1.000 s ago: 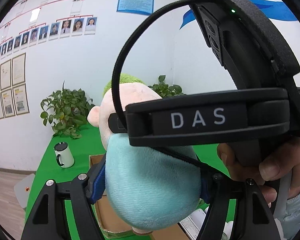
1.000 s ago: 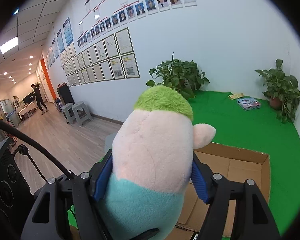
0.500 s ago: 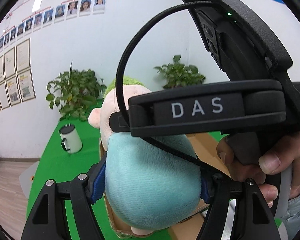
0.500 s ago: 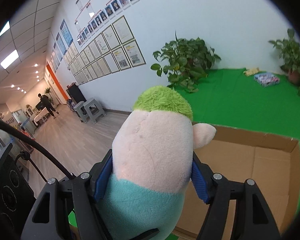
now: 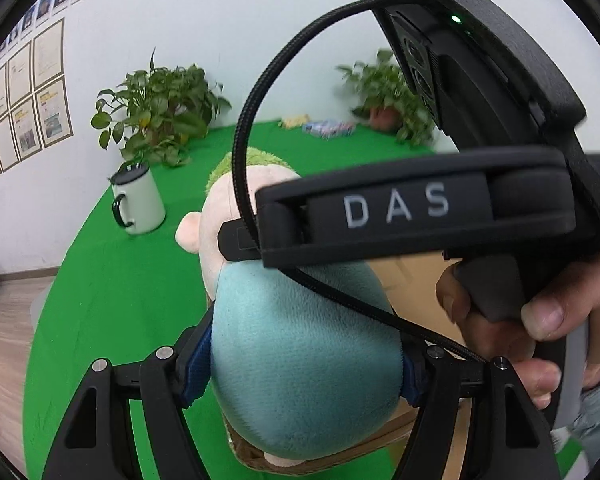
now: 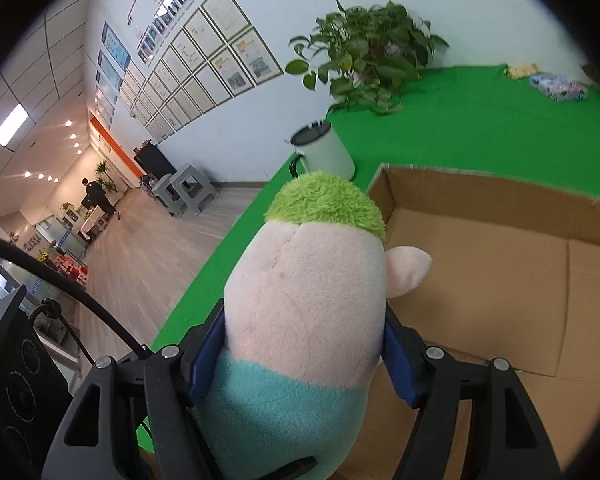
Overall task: Organize objects
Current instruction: 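Carry the plush toy with the left gripper into the open cardboard box, then open the left gripper to release the plush toy and withdraw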
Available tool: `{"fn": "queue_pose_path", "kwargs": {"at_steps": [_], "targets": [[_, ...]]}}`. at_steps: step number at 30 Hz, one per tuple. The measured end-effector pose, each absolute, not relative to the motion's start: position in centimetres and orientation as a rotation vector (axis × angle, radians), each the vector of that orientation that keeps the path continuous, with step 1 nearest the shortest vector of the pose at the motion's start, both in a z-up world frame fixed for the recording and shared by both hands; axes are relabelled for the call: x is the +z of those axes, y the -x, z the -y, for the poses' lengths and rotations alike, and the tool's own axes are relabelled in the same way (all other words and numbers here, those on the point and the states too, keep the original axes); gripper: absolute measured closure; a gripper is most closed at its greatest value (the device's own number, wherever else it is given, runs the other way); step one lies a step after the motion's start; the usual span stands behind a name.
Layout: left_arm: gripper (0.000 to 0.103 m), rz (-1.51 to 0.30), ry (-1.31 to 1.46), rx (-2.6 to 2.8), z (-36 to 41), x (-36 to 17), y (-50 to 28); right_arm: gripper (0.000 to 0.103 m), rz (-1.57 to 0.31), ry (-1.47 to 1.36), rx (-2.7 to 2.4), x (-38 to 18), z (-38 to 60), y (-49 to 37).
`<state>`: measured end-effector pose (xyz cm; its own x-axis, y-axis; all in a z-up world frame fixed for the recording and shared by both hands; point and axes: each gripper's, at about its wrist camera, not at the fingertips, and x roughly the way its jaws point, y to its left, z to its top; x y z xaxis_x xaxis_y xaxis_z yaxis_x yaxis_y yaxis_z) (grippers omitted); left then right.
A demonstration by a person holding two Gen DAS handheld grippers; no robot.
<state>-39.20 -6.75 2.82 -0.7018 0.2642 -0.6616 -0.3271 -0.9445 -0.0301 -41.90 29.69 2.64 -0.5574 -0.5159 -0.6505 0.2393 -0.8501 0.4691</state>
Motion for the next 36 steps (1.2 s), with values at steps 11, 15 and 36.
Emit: {"fn": "queue_pose_path", "kwargs": {"at_steps": [11,15,36], "targets": [[0.034,-0.095,1.209,2.563,7.4,-6.6,41.1,0.034,0.568,-1.299,-2.285,-2.9,-30.3,42.6],[0.032,-0.079,1.196,2.575,7.4,-7.3,39.7,0.032,0.6,-1.329,-2.274,-4.0,-30.1,42.5],[0.015,0.02,0.904,2.922,12.2,2.8,23.4,0.002,0.743,-1.203,-2.344,1.3,-31.0,38.4]]}}
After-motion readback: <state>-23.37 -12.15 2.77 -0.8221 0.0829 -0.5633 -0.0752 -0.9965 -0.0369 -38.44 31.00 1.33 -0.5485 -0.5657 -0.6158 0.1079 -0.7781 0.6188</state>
